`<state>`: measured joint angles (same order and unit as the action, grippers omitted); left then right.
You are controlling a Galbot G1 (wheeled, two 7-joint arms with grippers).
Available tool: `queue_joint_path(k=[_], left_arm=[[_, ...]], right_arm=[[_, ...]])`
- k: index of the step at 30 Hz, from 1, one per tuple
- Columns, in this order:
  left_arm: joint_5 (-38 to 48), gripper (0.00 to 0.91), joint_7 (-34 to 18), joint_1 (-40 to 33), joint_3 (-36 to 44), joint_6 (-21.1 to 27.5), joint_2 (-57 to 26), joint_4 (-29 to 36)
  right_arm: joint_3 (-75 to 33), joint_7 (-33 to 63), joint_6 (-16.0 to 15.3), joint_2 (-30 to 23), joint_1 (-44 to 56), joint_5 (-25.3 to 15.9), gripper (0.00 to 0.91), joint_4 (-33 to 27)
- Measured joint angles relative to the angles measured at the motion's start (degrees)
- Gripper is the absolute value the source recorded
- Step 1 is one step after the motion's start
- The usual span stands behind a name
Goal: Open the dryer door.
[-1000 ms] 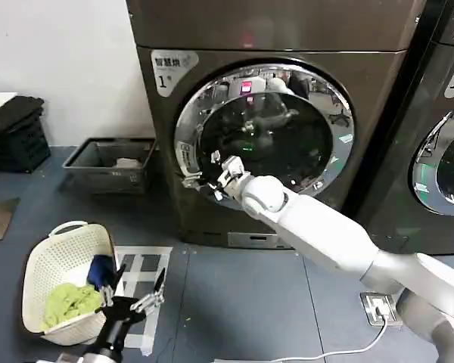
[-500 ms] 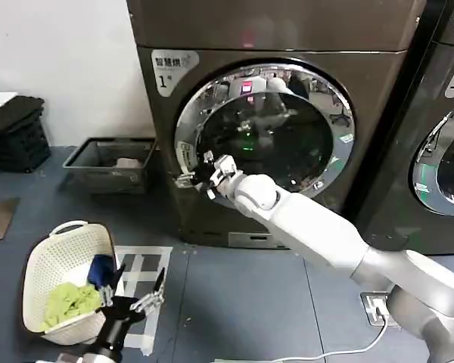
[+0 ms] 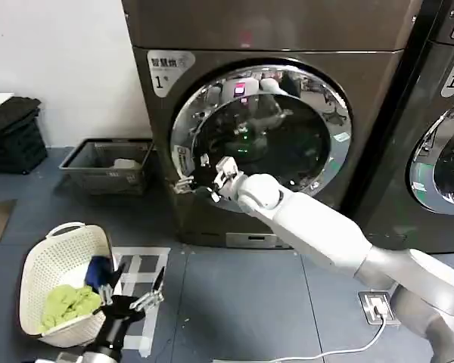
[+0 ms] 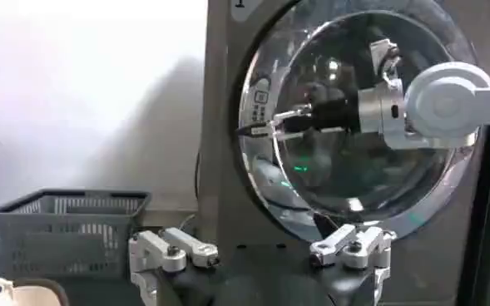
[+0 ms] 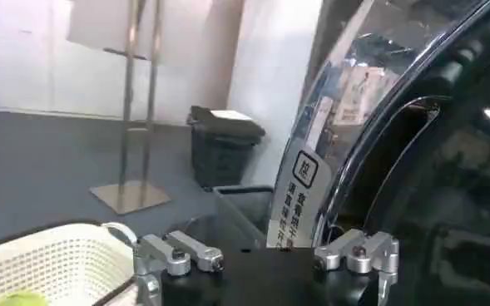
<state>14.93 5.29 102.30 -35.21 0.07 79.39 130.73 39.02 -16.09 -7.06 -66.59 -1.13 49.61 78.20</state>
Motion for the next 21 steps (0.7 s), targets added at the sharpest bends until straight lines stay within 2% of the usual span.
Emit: queue_joint_path(k=[15, 21], left_arm=[[1.3, 0.907, 1.8, -1.5, -1.8, 0.8, -1.4, -0.1], [4.6, 0.907, 2.6, -3.4, -4.7, 3.0, -2.9, -0.9]], right_arm=[[-0.1, -5.1, 2.4, 7.1, 1.9, 0.3, 0.907, 9.0], [-0.8, -6.0, 3.1, 10.2, 3.3, 0.6, 0.907, 12.9]])
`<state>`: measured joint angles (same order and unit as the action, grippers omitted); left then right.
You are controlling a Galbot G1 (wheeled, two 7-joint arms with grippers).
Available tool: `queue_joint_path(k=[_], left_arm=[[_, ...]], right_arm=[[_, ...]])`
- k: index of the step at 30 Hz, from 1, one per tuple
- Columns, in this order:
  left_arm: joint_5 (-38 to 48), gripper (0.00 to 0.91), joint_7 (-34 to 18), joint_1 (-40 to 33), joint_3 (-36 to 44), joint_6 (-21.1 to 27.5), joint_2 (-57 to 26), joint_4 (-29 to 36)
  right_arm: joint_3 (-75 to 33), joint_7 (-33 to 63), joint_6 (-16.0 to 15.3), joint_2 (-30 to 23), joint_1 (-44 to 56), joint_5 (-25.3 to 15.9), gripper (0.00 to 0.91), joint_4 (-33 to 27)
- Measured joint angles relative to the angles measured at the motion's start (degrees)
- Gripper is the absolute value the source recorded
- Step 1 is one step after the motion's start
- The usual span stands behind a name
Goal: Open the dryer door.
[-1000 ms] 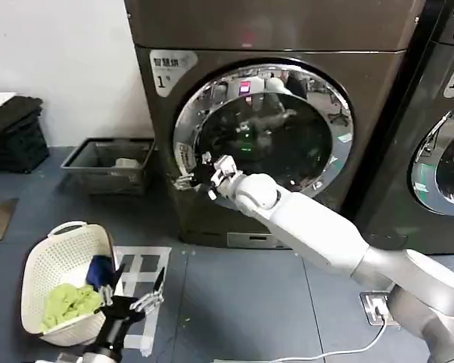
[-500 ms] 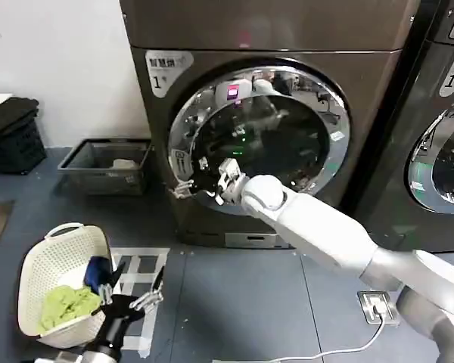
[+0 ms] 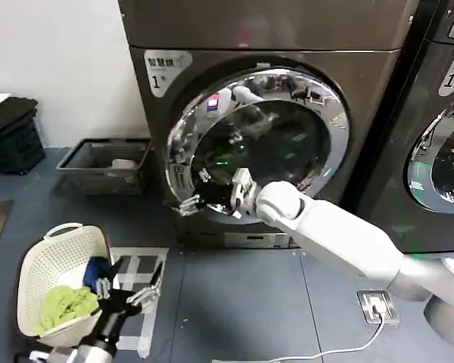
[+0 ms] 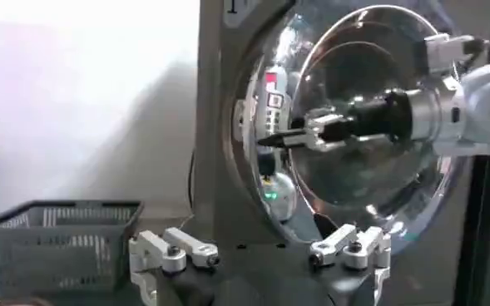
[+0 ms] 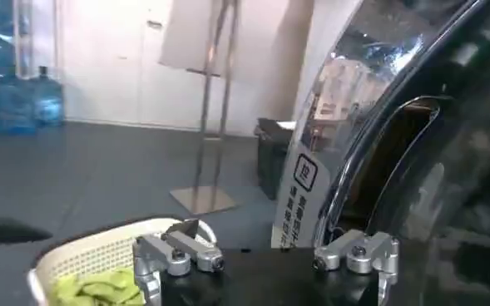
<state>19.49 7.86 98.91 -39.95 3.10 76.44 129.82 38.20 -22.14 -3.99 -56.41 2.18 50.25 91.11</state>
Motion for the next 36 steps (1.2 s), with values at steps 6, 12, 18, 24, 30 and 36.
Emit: queue_joint_path(k=[6, 12, 18, 24, 30, 36], left_arm=[[3.5, 0.907, 1.4, -3.7, -3.7, 3.0, -2.4, -1.4], [7.8, 0.907, 3.7, -7.5, -6.9, 5.2, -5.2, -3.0], [10.8, 0.907, 7.4, -11.0, -8.8, 5.5, -8.6, -5.0], [15.4, 0.907, 10.1, -14.8, -8.6, 6.6, -11.6, -7.2], [19.2, 0.907, 12.7, -18.6, -7.8, 6.7, -14.2, -9.3], [19.3, 0.907, 15.2, -21.4, -6.0, 6.4, -16.8, -11.6]], right_arm=[[-0.7, -1.5, 1.0, 3.1, 1.5, 0.3, 0.907, 3.9], [-1.7, -4.0, 1.8, 6.4, 3.0, 0.3, 0.907, 7.6], [-2.4, -7.0, 3.8, 10.0, 4.5, 0.2, 0.907, 11.0], [-3.4, -10.4, 5.3, 14.1, 6.3, -0.1, 0.907, 14.4], [-4.6, -14.2, 7.2, 17.9, 8.1, -1.0, 0.907, 17.1], [-6.2, -17.4, 9.2, 21.6, 10.8, -1.5, 0.907, 19.5]])
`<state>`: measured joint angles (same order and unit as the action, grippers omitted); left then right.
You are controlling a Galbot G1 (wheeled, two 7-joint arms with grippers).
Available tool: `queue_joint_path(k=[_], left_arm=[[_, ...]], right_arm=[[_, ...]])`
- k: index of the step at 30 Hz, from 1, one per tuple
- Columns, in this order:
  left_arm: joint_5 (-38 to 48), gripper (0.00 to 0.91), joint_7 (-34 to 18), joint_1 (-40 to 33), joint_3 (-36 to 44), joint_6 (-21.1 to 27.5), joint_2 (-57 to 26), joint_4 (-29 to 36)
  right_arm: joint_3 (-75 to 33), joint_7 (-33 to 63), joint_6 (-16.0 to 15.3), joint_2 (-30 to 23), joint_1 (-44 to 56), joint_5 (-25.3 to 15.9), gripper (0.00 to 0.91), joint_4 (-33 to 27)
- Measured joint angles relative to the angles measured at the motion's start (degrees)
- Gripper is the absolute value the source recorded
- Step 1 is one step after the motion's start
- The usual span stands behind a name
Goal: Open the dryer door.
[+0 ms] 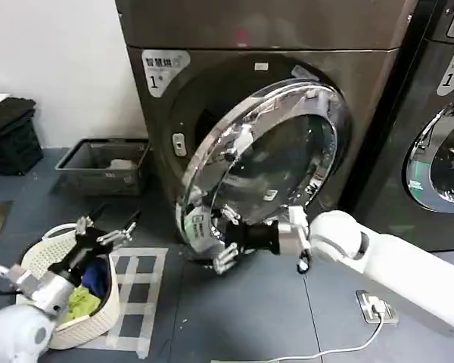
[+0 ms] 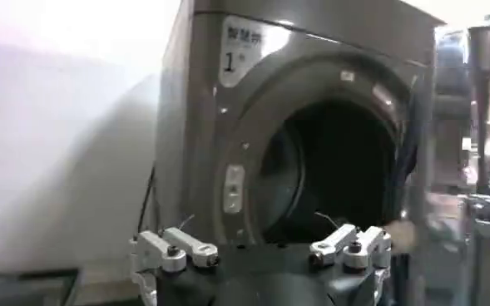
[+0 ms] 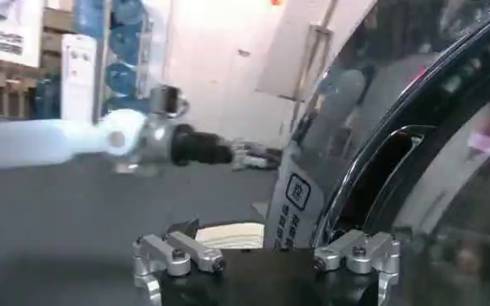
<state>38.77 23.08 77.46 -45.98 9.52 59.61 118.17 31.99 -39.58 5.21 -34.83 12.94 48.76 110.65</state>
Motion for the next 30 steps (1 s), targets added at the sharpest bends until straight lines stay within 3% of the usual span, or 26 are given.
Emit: queue_joint_path(k=[11, 22, 30], left_arm=[[-1.8, 0.907, 2.1, -6.7, 7.2, 0.2, -5.4, -3.4], [-1.7, 0.907, 5.8, -14.9, 15.7, 0.7, -11.0, -5.8], [-0.9, 0.907, 7.9, -21.8, 25.0, 0.3, -15.5, -6.4]], right_arm=[[-6.1, -9.1, 4.1, 5.8, 6.9, 2.0, 0.907, 1.3], [-16.6, -14.5, 4.9, 10.4, 16.2, 2.5, 0.907, 3.5], [-30.8, -16.7, 5.5, 13.4, 30.1, 2.4, 0.907, 6.2]])
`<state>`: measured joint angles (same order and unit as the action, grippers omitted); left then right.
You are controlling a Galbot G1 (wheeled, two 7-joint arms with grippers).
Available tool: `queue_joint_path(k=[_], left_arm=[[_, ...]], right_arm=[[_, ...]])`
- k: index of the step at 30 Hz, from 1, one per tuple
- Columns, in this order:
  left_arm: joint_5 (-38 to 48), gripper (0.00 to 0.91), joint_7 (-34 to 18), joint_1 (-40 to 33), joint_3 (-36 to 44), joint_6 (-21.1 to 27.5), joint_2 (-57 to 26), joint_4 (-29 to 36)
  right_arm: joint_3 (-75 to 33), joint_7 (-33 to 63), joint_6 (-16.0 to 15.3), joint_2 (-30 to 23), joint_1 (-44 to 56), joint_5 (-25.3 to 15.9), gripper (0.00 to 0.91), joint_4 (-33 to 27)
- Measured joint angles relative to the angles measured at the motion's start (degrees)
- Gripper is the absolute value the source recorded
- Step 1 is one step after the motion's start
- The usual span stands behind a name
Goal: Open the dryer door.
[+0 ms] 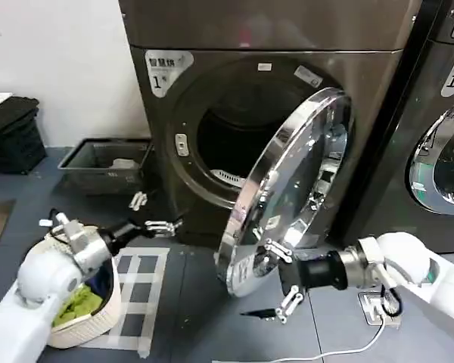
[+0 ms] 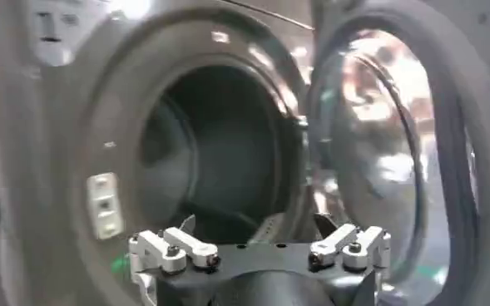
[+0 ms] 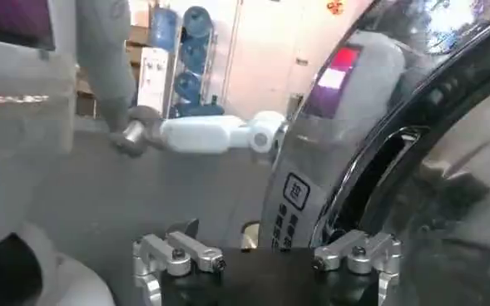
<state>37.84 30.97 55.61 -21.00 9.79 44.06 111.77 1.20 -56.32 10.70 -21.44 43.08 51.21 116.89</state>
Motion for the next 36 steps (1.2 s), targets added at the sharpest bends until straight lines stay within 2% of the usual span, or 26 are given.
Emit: queue_joint_path(k=[8, 17, 24, 30, 36], left_arm=[[-1.4, 0.907, 0.3, -8.3, 9.9, -0.2, -0.4, -1.4], [-2.4, 0.907, 0.3, -15.6, 19.2, -0.3, 1.7, -3.0], [-2.6, 0.907, 0.3, -20.9, 26.4, -0.4, 4.5, -4.8], [-2.6, 0.907, 0.5, -25.0, 31.3, -0.7, 7.5, -6.9], [-2.7, 0.907, 0.6, -28.5, 35.6, -1.1, 10.5, -8.7]], right_arm=[[-16.9, 1.0, 1.4, 0.1, 16.4, 0.3, 0.907, 0.4], [-28.2, 1.7, 1.3, 1.3, 24.8, 1.2, 0.907, -1.8], [-41.1, 1.1, 3.1, 0.6, 36.4, 1.1, 0.907, -3.4], [-57.7, -0.3, 5.0, -3.9, 53.2, 0.8, 0.907, -3.0], [-73.5, -1.8, 8.6, -12.0, 69.0, -0.2, 0.907, -3.6]])
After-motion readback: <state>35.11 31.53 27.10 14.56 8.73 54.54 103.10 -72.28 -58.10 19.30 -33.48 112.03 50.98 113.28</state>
